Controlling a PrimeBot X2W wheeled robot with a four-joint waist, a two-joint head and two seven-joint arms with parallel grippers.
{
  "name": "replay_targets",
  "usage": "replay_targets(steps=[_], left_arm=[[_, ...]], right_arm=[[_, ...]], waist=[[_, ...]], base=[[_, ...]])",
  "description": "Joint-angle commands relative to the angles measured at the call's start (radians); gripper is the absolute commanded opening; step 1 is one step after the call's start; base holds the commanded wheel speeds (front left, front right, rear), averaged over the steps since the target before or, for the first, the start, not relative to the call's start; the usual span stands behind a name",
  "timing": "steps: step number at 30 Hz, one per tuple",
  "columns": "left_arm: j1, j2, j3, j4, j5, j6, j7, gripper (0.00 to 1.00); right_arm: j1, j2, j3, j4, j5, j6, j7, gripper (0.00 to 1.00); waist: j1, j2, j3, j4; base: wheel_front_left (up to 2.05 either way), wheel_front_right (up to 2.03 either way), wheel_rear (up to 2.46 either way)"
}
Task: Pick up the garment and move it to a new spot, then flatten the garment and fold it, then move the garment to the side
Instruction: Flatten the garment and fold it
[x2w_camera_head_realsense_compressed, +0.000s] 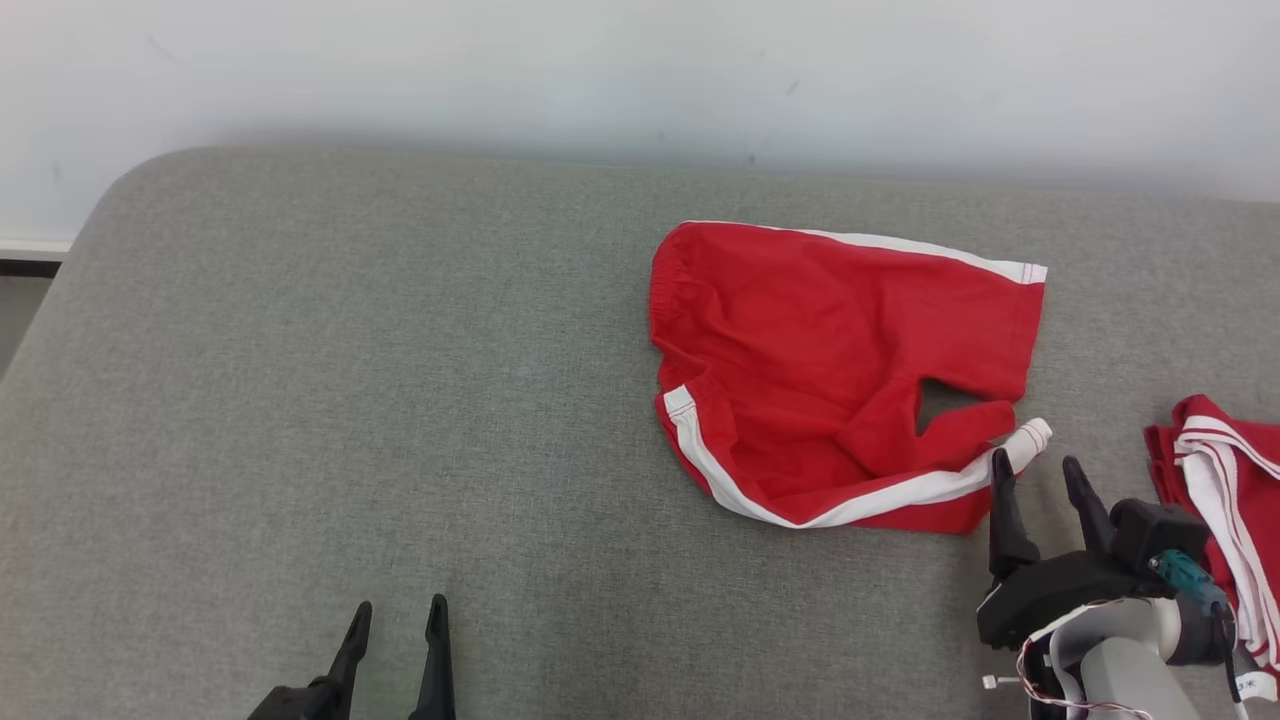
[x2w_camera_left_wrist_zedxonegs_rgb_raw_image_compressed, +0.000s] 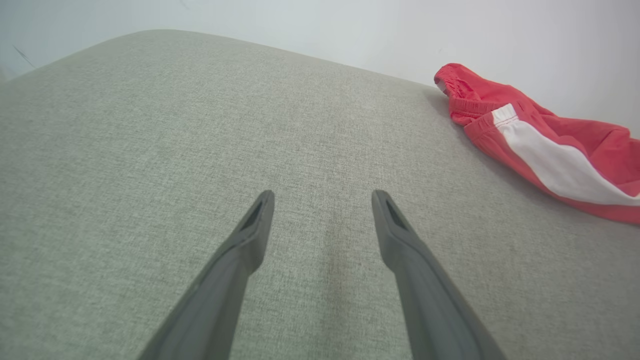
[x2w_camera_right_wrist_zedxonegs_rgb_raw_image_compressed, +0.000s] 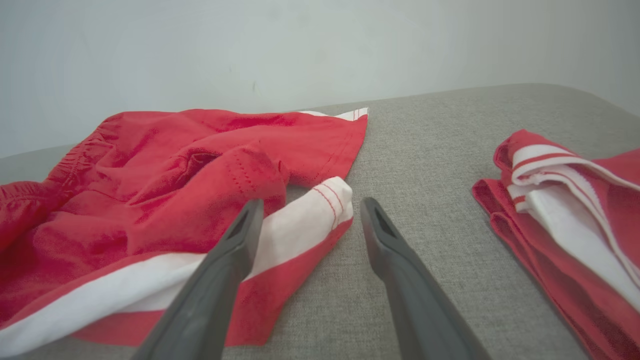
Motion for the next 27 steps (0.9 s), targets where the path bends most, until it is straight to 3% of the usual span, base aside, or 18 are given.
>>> replay_targets(steps=[1,7,8,9,10,11,27], left_arm=[[0.005,0.000,0.000,0.002,0.005,-0.001,-0.003,1.00],[0.006,0.000,0.000,0.003,-0.002,0.000,-0.003,1.00],[0.007,0.000,0.000,0.001,-0.004,0.002,-0.003,1.00],[0.007,0.000,-0.001,0.000,-0.006,0.004,-0.003,1.00],[0.008,0.000,0.001,0.000,-0.006,0.005,-0.003,1.00],[0.009,0.000,0.002,-0.001,-0.007,0.007,-0.003,1.00],[0.007,0.000,0.005,0.006,-0.003,0.000,-0.003,1.00]], right_arm=[[-0.002,0.005,0.000,0.015,0.008,-0.003,0.000,1.00],[-0.015,0.018,-0.003,0.096,0.041,-0.003,0.000,1.00],[-0.012,0.018,-0.002,0.103,0.046,-0.003,0.000,0.93],[-0.011,0.018,-0.002,0.107,0.051,-0.003,0.000,0.47],[-0.012,0.019,0.001,0.107,0.054,-0.003,0.000,0.34],[-0.013,0.020,0.001,0.105,0.057,-0.003,0.000,0.00],[0.018,0.023,-0.007,0.053,0.093,-0.003,0.000,0.00]], waist=[[0.0000,0.0001,0.001,0.006],[0.0000,0.0001,0.003,0.021],[0.0000,0.0001,0.004,0.021],[0.0000,0.0001,0.005,0.020],[0.0000,0.0001,0.005,0.018],[0.0000,0.0001,0.005,0.015],[0.0000,0.0001,-0.005,-0.019]], base=[[0.00,0.00,0.00],[0.00,0.00,0.00],[0.00,0.00,0.00],[0.00,0.00,0.00],[0.00,0.00,0.00],[0.00,0.00,0.00],[0.00,0.00,0.00]])
